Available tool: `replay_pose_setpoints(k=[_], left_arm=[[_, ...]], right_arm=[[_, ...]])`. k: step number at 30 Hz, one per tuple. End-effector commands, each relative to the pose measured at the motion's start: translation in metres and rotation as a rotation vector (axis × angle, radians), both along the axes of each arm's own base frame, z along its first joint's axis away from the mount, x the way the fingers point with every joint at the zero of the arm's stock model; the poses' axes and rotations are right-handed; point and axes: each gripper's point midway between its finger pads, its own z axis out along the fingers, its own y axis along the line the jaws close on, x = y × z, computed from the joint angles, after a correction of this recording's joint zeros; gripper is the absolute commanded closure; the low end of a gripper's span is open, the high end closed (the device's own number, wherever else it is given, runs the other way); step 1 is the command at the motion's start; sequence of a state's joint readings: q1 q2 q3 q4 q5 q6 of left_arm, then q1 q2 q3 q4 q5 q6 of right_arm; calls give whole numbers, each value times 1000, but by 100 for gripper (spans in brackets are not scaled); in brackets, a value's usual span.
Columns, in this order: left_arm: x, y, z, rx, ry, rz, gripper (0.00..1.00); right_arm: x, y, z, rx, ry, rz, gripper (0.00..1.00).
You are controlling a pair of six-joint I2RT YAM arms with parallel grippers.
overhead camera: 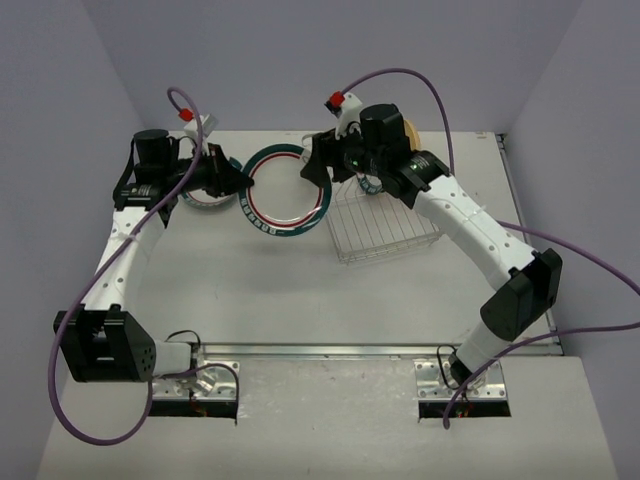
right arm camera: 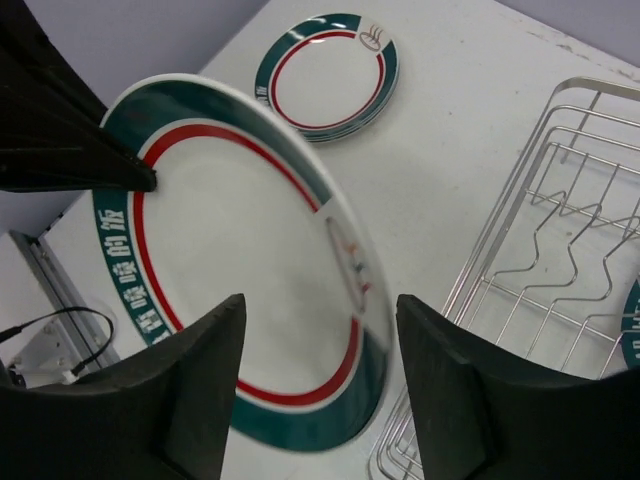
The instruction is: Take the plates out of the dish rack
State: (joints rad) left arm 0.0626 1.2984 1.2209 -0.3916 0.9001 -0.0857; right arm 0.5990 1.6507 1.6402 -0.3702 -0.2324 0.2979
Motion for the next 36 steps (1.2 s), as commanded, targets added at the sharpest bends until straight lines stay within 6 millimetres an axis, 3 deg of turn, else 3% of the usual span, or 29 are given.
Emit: replay_pose_setpoints(k=[1, 5, 8, 9, 11, 16, 21, 28, 31, 36], left_arm=[[31, 25, -10, 34, -8, 143, 100], [64, 84, -14, -37, 63, 299, 100], [88, 125, -33, -113, 162, 408, 100], [90, 130, -35, -117, 167, 418, 100], [107, 161, -52, -149, 225, 500, 100], [135, 208, -87, -199, 309, 618, 100], [152, 231, -113, -175, 346, 679, 100], [162, 246, -152, -138, 411, 723, 98], [162, 251, -164, -110, 437, 743, 85], [158, 255, -167, -71, 434, 757, 53]], right_arm=[[19, -6, 22, 1, -113, -110, 12], [33, -28, 5, -42, -97, -205, 1], [42, -46, 0, -50, -85, -257, 1], [43, -48, 0, -46, -81, -264, 1], [49, -63, -3, -41, -65, -301, 1], [54, -83, -12, -49, -43, -342, 1], [51, -91, -19, -66, -37, -348, 1], [53, -94, -16, -73, -52, -352, 1], [57, -98, -14, -83, -64, -378, 1], [59, -105, -14, -95, -70, -412, 1]])
